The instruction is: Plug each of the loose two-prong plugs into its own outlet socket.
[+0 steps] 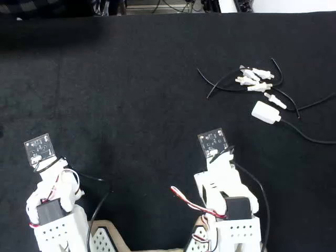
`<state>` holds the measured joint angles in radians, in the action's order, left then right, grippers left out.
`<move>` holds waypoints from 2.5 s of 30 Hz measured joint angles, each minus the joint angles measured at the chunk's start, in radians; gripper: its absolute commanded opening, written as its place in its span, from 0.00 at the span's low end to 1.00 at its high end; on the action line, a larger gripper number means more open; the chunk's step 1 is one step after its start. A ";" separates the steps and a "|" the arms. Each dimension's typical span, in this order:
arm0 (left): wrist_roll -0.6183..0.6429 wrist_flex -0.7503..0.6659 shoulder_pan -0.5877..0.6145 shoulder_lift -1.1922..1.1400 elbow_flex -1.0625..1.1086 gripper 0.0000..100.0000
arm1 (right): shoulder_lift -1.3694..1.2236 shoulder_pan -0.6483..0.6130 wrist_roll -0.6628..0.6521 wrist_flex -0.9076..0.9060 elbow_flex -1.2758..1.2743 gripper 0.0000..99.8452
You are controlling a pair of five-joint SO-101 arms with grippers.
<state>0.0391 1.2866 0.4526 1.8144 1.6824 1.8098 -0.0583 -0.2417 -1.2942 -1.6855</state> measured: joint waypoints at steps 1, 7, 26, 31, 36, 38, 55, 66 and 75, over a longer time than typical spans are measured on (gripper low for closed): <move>0.000 0.000 0.000 0.000 0.000 0.03 | 0.000 0.000 0.000 0.000 0.000 0.01; 0.000 0.000 0.000 0.000 0.000 0.03 | 0.000 0.000 0.000 0.000 0.000 0.01; 0.000 0.000 0.000 0.000 0.000 0.03 | 0.000 0.000 0.000 0.000 0.000 0.01; 0.000 0.000 0.000 0.000 0.000 0.03 | 0.000 0.000 0.000 0.000 0.000 0.01; 0.002 0.000 -0.003 0.000 0.000 0.03 | 0.000 0.000 0.000 0.000 0.000 0.01; 0.000 0.000 -0.028 0.000 0.000 0.03 | 0.000 0.000 0.000 0.000 0.000 0.01; 0.000 0.000 -0.239 0.000 0.000 0.03 | 0.000 0.000 0.000 0.000 0.000 0.01; 0.000 0.000 -0.282 0.000 0.000 0.03 | 0.000 0.000 0.000 0.000 0.000 0.01; -0.100 -0.204 -0.140 0.000 0.000 0.03 | 0.000 0.000 0.000 0.000 0.000 0.01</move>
<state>-0.0606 1.0825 0.3130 1.8144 1.6824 1.8098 -0.0583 -0.2417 -1.2942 -1.6855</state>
